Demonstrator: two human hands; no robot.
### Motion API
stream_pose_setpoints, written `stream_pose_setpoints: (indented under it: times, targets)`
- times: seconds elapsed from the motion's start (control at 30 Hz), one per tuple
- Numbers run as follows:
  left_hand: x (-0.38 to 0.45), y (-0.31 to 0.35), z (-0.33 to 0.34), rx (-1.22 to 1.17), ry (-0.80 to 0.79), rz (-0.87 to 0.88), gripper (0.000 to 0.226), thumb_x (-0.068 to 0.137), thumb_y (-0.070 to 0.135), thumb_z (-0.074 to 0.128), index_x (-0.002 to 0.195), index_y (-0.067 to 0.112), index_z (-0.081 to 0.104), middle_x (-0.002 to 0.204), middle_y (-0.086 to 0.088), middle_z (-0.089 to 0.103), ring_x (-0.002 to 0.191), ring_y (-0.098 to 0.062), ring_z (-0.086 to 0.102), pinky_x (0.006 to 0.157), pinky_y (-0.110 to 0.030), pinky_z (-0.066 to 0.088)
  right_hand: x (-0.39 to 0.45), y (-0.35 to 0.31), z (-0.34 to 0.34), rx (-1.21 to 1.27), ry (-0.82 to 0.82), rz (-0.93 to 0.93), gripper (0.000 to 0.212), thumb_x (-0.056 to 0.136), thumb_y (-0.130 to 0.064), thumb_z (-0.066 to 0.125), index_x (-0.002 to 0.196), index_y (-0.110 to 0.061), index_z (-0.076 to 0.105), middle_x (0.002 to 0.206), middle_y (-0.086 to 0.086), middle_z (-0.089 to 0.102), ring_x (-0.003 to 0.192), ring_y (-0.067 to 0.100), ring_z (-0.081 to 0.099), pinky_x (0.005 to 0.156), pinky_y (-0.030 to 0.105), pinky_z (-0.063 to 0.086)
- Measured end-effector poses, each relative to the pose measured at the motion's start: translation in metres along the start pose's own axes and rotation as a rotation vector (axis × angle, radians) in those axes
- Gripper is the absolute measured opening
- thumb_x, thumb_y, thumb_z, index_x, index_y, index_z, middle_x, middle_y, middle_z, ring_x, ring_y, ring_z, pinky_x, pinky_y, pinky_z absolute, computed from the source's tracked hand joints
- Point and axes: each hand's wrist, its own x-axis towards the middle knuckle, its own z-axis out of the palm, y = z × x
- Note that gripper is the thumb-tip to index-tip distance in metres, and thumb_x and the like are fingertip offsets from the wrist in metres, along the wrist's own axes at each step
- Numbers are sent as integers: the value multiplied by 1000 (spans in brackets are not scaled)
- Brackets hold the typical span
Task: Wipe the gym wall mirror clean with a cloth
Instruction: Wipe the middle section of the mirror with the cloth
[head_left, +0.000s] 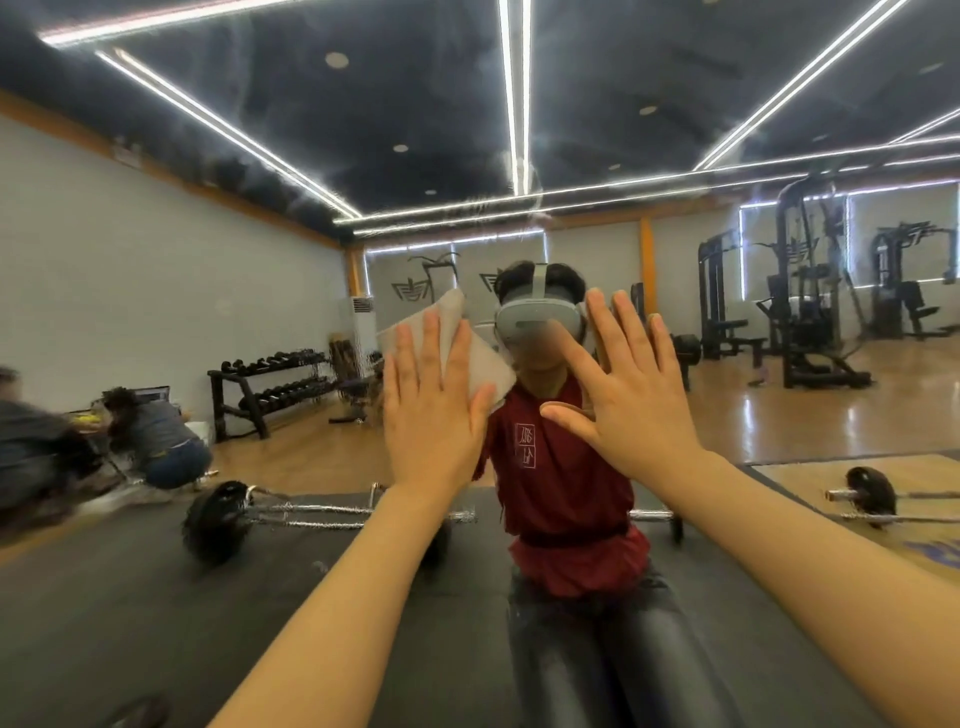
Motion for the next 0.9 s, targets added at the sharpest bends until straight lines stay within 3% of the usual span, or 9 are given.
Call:
stream_pose_setpoints:
  times: [0.07,0.17,0.27,0.3,0.4,0.47,0.63,0.77,0.9]
  targets:
    - [-21,-23,4,-2,13,-115,71,98,51,22,155,27,-12,163,-5,-15,151,-33,-7,122,-51,2,0,1,1,-2,0,-1,80,90,-73,31,156,-31,19,164,14,9,151,34,5,119,57,11]
    - [-48,-50,3,-80,32,-458,70,98,52,18,157,20,-5,164,-11,-9,150,-38,-3,121,-56,10,0,0,2,-1,6,1,80,90,-73,30,156,-30,20,164,15,9,151,34,5,119,58,12]
    - [-44,-36,-1,-153,37,-624,67,101,43,22,157,13,-2,164,-16,-6,150,-39,-4,122,-53,4,0,-1,3,16,12,-2,79,90,-72,30,156,-29,20,164,16,10,151,35,5,119,59,11]
    - [-39,-24,-3,-158,31,-598,70,100,43,25,157,13,-3,163,-15,-8,150,-39,-5,122,-51,2,0,-1,3,17,13,-5,79,91,-72,30,156,-29,21,164,16,10,151,36,6,119,59,11]
    - [-40,4,4,-72,-12,-281,72,101,43,28,155,17,-12,163,-12,-12,150,-37,-6,121,-49,-1,1,-1,2,10,8,-8,79,90,-71,30,156,-28,21,163,17,10,151,36,6,119,58,10]
    - [-42,1,7,-18,-28,-207,73,100,45,28,155,18,-11,162,-12,-11,150,-36,-5,121,-48,2,1,-1,1,9,1,-5,80,90,-71,31,156,-28,20,164,16,9,151,35,5,119,58,9]
    - [-49,-22,-10,-21,-111,-329,75,99,42,43,157,16,3,164,-12,-2,151,-34,0,119,-47,10,1,-3,-3,22,-14,2,81,89,-70,35,156,-27,22,163,17,11,151,36,7,119,59,12]
    - [-47,-25,-29,-61,-148,-328,73,99,39,49,157,19,12,166,-4,1,152,-27,1,119,-44,19,2,-5,-6,37,-21,8,80,91,-67,45,156,-26,23,163,19,11,150,38,7,119,60,11]
    - [-44,-25,-45,-39,-169,-301,70,94,41,49,154,14,26,163,-9,16,149,-33,16,112,-47,33,4,-9,-15,98,-47,41,78,88,-56,59,153,-23,32,161,21,17,149,41,12,118,60,12]
